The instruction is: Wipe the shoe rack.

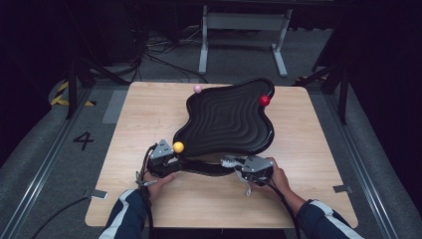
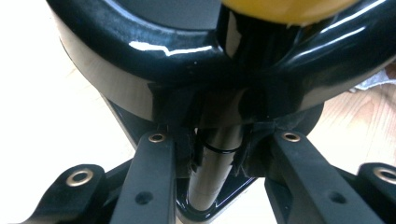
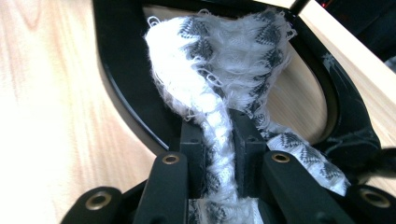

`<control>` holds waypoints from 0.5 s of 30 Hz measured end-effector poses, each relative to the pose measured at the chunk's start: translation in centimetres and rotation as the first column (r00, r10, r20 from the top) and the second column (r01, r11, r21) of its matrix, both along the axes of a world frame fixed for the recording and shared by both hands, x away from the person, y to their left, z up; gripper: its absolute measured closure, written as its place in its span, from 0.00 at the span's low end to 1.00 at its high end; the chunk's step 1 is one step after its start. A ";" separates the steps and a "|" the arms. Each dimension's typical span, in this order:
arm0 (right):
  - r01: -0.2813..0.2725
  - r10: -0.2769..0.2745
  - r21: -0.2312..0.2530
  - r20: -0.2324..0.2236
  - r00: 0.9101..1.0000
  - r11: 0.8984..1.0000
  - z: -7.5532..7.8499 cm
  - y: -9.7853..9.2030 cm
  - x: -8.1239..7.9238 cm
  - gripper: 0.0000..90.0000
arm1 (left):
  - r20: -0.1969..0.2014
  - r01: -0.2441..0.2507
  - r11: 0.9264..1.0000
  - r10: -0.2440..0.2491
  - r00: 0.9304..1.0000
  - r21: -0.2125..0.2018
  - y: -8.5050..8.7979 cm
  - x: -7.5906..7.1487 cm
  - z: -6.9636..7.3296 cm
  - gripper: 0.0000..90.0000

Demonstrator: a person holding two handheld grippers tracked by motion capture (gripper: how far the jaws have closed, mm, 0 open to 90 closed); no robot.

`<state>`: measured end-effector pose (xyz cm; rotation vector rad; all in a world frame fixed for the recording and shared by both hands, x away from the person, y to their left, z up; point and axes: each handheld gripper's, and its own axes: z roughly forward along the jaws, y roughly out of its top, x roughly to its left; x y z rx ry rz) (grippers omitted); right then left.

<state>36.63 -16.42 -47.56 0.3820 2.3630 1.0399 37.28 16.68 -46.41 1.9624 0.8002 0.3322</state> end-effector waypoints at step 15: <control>0.147 -0.146 -0.004 0.074 0.986 0.989 0.1 -2.0 1.8 0.87 | -0.011 0.014 1.000 -0.014 1.000 0.019 -0.5 -0.3 -0.4 0.80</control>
